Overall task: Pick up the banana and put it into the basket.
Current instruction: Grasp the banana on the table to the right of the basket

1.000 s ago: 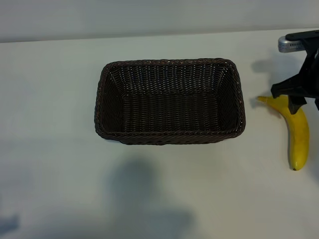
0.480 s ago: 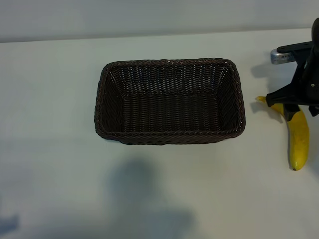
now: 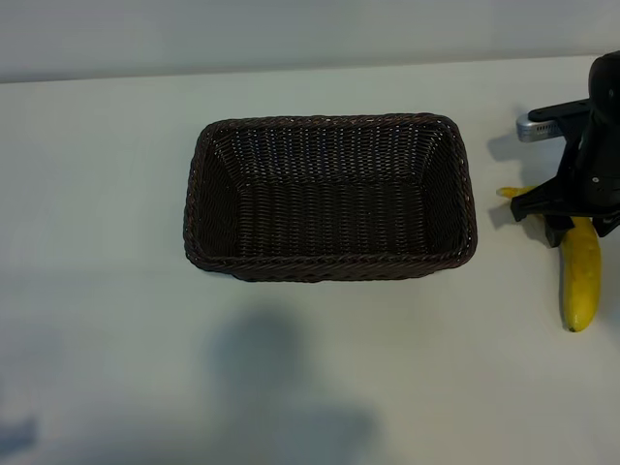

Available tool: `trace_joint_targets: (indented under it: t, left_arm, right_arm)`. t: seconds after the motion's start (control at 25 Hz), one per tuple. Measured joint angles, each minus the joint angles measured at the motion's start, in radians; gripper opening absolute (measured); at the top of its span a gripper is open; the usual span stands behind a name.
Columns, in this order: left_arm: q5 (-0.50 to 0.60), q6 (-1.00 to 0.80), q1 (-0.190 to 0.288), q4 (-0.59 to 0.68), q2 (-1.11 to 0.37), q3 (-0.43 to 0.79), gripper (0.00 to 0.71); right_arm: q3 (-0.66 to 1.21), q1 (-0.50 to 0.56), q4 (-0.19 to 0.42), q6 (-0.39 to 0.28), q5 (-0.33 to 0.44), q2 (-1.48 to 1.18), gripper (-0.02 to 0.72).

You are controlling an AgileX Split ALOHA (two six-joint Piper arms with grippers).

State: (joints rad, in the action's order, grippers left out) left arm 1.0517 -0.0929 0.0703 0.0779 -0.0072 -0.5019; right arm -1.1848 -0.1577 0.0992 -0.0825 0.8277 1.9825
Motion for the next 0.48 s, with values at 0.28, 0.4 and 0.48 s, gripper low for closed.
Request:
trace_joint_targets:
  t: [0.28,0.4,0.48]
  left_arm:
    - [0.000,0.000,0.000,0.000,0.000,0.000,0.489]
    - [0.000,0.000,0.000,0.000,0.000,0.000,0.489]
    - [0.000,0.000,0.000,0.000,0.000,0.000,0.489]
  right_arm:
    - [0.000,0.000,0.000,0.000,-0.009,0.000,0.489]
    - [0.000,0.000,0.000,-0.001,-0.008,0.000,0.434]
    - [0.000,0.000,0.000,-0.003,-0.004,0.000,0.434]
